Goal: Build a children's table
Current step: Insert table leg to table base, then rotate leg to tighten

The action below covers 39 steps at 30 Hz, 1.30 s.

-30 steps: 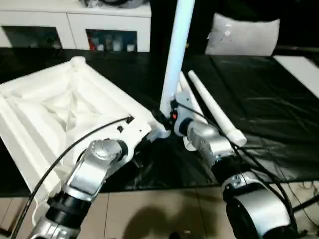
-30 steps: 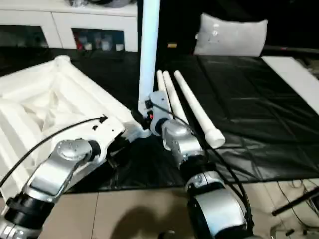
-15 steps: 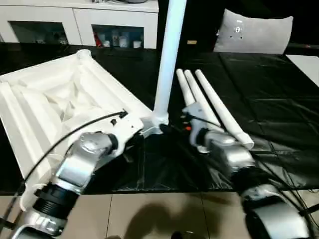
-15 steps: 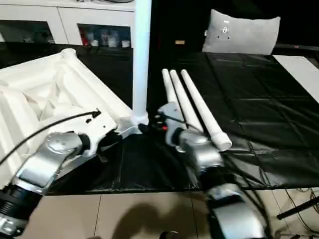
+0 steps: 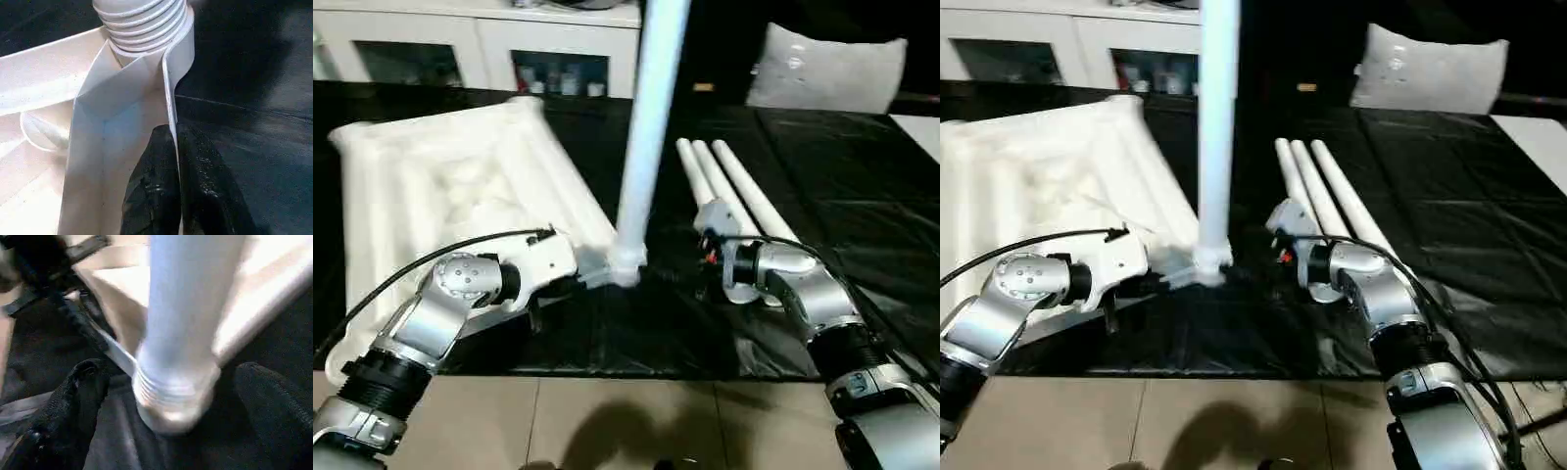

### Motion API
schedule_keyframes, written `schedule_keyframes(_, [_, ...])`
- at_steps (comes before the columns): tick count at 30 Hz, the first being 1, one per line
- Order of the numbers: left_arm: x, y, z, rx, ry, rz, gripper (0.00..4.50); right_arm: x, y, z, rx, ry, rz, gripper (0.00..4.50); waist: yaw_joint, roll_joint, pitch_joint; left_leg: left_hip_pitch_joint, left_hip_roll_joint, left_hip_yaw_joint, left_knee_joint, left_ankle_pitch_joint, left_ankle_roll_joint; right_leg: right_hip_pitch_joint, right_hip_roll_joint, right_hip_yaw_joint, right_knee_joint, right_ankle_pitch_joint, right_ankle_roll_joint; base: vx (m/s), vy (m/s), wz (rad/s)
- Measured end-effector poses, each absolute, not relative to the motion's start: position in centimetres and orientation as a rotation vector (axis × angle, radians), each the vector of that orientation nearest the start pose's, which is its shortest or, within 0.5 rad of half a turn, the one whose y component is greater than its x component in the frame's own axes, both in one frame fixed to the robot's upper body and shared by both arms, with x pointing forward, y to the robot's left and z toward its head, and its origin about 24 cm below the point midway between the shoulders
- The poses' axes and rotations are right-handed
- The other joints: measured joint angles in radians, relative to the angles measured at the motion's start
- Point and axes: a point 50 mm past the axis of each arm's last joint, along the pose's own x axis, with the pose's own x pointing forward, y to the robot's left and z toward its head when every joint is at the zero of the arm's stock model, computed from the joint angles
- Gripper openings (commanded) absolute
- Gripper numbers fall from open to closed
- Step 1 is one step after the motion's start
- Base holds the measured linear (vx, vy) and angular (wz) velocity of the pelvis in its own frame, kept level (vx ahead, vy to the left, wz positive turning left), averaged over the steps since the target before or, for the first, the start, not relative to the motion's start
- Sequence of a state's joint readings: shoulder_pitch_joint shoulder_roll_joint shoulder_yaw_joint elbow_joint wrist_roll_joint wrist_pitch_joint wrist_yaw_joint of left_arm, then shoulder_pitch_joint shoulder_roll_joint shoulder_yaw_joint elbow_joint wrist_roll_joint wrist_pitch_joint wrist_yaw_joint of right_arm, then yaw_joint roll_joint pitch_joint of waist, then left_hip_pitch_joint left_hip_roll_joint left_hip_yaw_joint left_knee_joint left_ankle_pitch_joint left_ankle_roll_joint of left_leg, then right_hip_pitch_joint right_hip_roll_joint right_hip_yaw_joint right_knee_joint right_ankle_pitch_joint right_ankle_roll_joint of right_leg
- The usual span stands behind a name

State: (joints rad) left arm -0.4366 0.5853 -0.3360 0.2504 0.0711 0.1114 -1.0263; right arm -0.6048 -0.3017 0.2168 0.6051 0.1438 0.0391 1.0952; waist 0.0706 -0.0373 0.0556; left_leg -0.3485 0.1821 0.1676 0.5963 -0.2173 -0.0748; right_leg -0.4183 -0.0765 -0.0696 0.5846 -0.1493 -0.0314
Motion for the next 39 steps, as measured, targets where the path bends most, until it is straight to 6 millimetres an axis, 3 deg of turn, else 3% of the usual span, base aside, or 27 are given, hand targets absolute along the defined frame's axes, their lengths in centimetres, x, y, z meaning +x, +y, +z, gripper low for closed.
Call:
schedule_keyframes(4, [29.2, 16.2, 6.7, 0.713, 0.377, -1.253, 0.00, 32.1, -11.4, 5.9, -0.235, 0.260, 1.288, 4.48, 0.014, 0.000, 0.000, 0.000, 0.000, 0.002, 0.002, 0.000, 0.000, 0.000, -0.001, 0.001, 0.001, 0.000, 0.000, 0.000, 0.000, 0.00])
schedule_keyframes(6, [29.0, 15.9, 6.6, 0.718, 0.372, -1.285, 0.00, 32.1, -11.3, 5.9, -0.234, 0.260, 1.295, 4.20, 0.018, 0.000, 0.000, 0.000, 0.001, 0.002, 0.002, 0.000, 0.000, 0.001, -0.001, 0.001, 0.003, 0.000, 0.000, 0.000, 0.000, 0.00])
schedule_keyframes(21, [28.8, 15.9, 6.5, 0.716, 0.369, -1.324, 0.00, 31.7, -11.9, 5.7, -0.191, 0.312, 1.355, 2.89, 0.019, -0.001, -0.001, 0.001, 0.004, 0.003, 0.002, 0.003, -0.006, 0.001, 0.001, 0.000, 0.011, -0.003, 0.001, 0.000, 0.000, 0.00])
schedule_keyframes(27, [28.5, 16.4, 6.3, 0.654, 0.404, -1.303, 0.00, 31.6, -11.4, 5.3, -0.104, 0.331, 1.347, 2.70, 0.014, -0.001, -0.002, 0.002, 0.006, 0.003, 0.002, 0.003, -0.006, 0.001, 0.002, 0.000, 0.012, -0.003, 0.001, 0.000, 0.000, 0.00])
schedule_keyframes(30, [28.1, 16.7, 6.2, 0.594, 0.433, -1.256, 0.00, 31.6, -10.4, 5.1, -0.064, 0.339, 1.330, 2.67, 0.003, -0.001, -0.002, 0.007, 0.006, 0.004, 0.002, 0.003, -0.007, 0.004, 0.002, 0.000, 0.013, -0.003, 0.001, 0.000, 0.000, 0.00])
schedule_keyframes(33, [27.9, 17.0, 5.9, 0.515, 0.475, -1.147, 0.00, 32.0, -9.1, 4.6, -0.013, 0.342, 1.239, 2.67, -0.025, -0.002, -0.003, 0.017, 0.007, 0.004, 0.001, 0.004, -0.008, 0.011, 0.003, 0.000, 0.014, -0.006, 0.006, 0.000, 0.000, 0.00])
schedule_keyframes(35, [28.2, 16.5, 5.6, 0.466, 0.484, -1.044, 0.00, 32.9, -8.1, 4.4, 0.015, 0.345, 1.121, 2.66, -0.044, -0.003, -0.003, 0.019, 0.007, 0.004, 0.002, 0.005, -0.010, 0.011, 0.003, -0.001, 0.013, -0.006, 0.006, 0.000, 0.000, 0.00])
schedule_keyframes(39, [28.6, 14.7, 5.3, 0.395, 0.478, -0.908, 0.00, 34.1, -7.2, 4.3, 0.050, 0.359, 0.935, 2.66, -0.061, -0.005, -0.002, 0.017, 0.008, 0.001, 0.003, 0.006, -0.011, 0.010, 0.002, -0.006, 0.008, -0.006, 0.007, 0.000, 0.000, 0.00])
